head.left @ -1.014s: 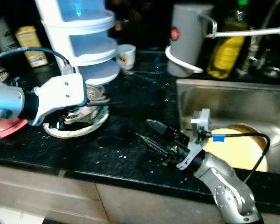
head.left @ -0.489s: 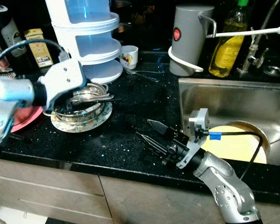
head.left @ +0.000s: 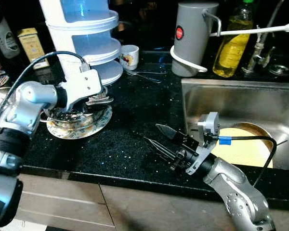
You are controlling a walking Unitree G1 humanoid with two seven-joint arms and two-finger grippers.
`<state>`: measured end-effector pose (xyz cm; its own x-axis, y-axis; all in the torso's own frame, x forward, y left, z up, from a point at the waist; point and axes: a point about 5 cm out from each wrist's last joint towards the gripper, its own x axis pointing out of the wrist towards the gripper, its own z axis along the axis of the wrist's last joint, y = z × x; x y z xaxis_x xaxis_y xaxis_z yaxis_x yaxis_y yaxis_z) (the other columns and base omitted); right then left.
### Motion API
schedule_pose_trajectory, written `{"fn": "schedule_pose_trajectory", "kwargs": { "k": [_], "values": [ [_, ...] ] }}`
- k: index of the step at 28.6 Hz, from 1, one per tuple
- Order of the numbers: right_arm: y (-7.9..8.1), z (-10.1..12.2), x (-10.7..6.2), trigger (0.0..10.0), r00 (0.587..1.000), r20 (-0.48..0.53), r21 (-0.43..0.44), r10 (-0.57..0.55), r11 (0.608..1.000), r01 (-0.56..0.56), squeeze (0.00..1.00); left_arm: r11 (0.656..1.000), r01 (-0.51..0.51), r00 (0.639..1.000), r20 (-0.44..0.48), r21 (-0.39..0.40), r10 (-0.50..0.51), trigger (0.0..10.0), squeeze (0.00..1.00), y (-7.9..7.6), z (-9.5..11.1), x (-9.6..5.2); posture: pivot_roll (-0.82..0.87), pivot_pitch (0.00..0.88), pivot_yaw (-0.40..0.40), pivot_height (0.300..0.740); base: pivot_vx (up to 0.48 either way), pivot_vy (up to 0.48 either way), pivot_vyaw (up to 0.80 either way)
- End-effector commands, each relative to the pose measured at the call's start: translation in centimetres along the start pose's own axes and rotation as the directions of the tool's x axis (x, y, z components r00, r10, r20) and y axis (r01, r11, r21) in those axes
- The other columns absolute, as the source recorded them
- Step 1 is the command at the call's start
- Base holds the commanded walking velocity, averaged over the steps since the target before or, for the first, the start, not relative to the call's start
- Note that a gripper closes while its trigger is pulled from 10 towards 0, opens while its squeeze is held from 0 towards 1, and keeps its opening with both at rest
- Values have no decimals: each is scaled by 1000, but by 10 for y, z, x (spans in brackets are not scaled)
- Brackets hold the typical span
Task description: Kitchen organization
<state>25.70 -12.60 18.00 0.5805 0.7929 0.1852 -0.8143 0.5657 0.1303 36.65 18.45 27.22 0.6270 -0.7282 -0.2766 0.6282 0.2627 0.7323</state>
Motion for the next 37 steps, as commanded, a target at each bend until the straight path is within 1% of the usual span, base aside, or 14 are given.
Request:
{"fn": "schedule_pose_trajectory", "kwargs": {
  "k": [1,4,6,9,12,13,14,19,20,22,23,37],
  "values": [
    [1,3,-2,10000,1000,8,-2,-5,1000,5,0,999,23,1000,-5,24,-23,10000,0,0,2,3,-92,0,17,740,0,0,0],
    [0,3,-2,10000,1000,5,-4,-11,1000,11,0,996,60,998,1,67,-60,10000,0,-3,4,10,-92,0,19,740,0,0,0],
    [0,3,-2,10000,1000,4,-5,-15,1000,15,0,994,78,997,0,80,-78,10000,0,-5,4,13,-92,0,18,740,0,0,0],
    [0,4,-2,10000,1000,5,-6,-21,1000,21,0,991,105,994,-1,83,-105,10000,0,-8,2,16,-93,0,18,740,0,0,0],
    [0,3,-3,10000,1000,3,-8,-26,1000,26,0,985,153,988,-20,78,-152,10000,0,-14,-2,18,-93,0,18,740,0,0,0],
    [0,3,-3,10000,1000,3,-8,-26,1000,26,0,985,153,988,-20,78,-152,10000,0,-14,-2,18,-93,0,18,740,0,0,0],
    [-1,4,-3,10000,1000,2,-10,-31,999,31,0,981,178,984,-33,73,-176,10000,0,-18,-5,19,-94,0,18,740,0,0,0],
    [-3,4,-3,10000,999,3,-16,-43,999,43,0,981,184,983,-38,60,-182,10000,0,-18,-8,20,-93,0,14,740,0,0,0],
    [-3,5,-3,10000,999,4,-16,-44,999,44,0,981,186,982,-38,56,-184,5490,0,-18,-8,20,-93,0,13,740,0,0,0],
    [-4,5,-3,10000,999,5,-16,-45,999,45,0,981,188,982,-38,55,-186,5490,0,-18,-8,20,-93,0,13,740,0,0,0],
    [-4,5,-2,10000,999,5,-17,-45,999,45,0,981,188,982,-41,53,-186,0,0,-18,-9,20,-92,0,11,740,0,0,0],
    [-5,5,1,10000,999,11,-22,-44,999,44,0,982,164,986,-19,91,-163,0,0,-13,-2,20,-86,0,8,740,0,0,0]
  ]
}}
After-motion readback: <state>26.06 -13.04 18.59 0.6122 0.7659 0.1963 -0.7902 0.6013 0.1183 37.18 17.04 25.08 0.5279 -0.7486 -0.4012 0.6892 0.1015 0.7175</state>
